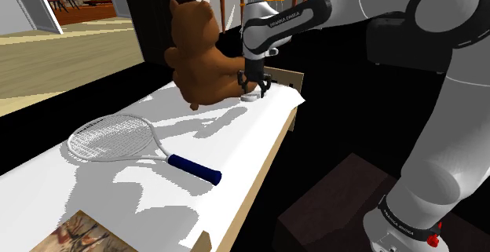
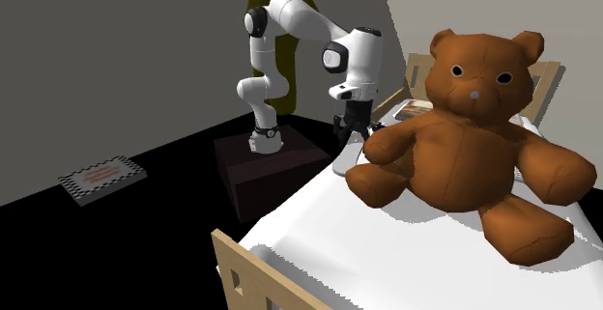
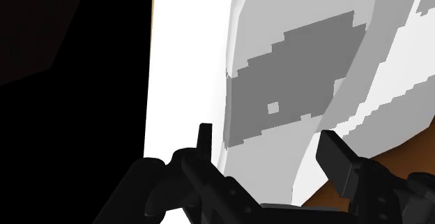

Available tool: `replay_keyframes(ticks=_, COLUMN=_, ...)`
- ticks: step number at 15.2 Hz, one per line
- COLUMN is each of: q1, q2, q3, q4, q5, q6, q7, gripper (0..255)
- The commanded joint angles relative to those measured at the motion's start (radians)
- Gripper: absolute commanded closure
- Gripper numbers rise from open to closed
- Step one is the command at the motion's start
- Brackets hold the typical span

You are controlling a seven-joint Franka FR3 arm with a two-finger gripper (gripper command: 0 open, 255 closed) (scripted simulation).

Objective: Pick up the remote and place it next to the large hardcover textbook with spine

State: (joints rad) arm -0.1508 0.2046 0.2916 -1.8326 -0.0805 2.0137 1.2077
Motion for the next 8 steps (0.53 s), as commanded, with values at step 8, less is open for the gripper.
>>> replay_keyframes(ticks=8, q1=0.056, q2=-0.120, q3=0.053, q4=-0.123, q5=0.035, q6=0.007, q7=0.098, gripper=255)
